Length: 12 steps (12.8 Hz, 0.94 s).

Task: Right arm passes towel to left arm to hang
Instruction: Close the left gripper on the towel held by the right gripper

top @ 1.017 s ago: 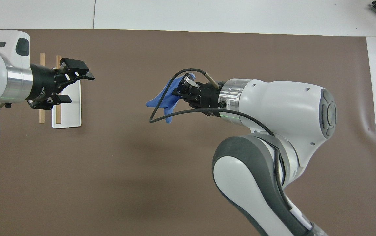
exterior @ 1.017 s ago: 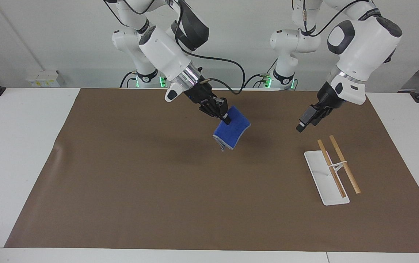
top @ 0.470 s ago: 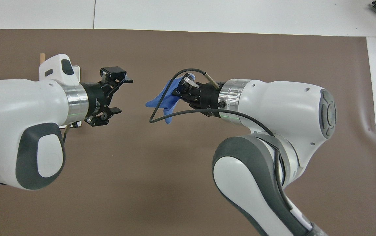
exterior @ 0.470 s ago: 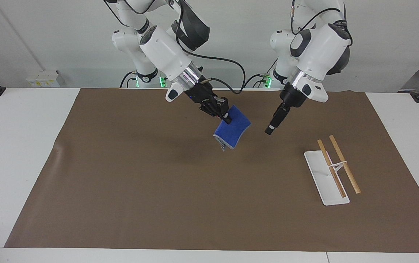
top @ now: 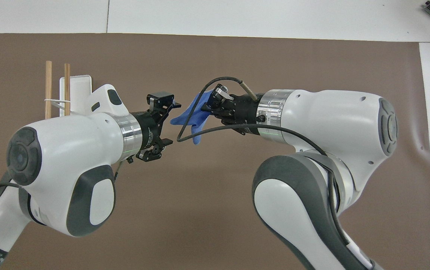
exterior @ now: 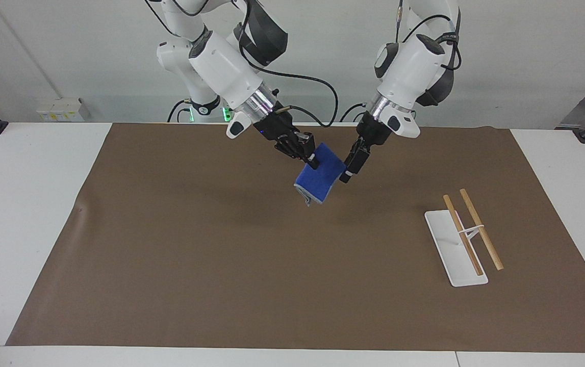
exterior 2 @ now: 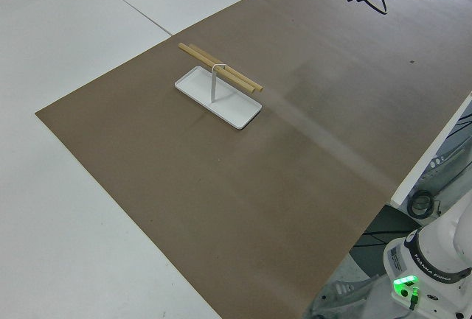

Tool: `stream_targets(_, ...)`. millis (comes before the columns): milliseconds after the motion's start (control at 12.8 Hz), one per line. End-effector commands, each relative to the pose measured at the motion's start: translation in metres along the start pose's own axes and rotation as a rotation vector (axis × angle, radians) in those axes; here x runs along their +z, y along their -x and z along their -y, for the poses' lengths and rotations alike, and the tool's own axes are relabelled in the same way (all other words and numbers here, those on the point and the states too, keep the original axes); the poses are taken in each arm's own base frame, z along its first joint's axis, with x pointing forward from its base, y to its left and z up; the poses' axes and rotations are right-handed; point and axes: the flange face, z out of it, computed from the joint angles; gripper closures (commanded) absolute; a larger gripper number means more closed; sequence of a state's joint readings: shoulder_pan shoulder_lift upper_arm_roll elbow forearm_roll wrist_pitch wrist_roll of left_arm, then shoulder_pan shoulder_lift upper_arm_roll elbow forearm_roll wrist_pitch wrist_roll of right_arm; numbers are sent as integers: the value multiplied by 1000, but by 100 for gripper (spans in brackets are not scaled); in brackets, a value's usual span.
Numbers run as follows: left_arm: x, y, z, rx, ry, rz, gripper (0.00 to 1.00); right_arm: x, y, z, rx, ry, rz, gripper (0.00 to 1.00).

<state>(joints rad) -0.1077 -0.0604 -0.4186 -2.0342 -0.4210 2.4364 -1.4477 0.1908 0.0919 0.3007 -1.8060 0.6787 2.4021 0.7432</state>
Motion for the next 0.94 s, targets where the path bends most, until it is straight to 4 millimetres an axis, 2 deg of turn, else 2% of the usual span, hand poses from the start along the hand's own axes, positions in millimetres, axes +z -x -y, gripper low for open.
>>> stream_targets(0,-9,9,6,-99,23,3,0,-8,4,1,16,2,15,100)
stream_targets(391,-14,20,-4,-211,132,15,0,-12,3,0,7,6,14,100)
stream_targets(704,-13,23,-4,-225,138,18,1,-12,3,0,3,7,13,100)
stream_targets(861,-13,19,-5,-228,140,15,27,-12,3,0,4,8,14,100)
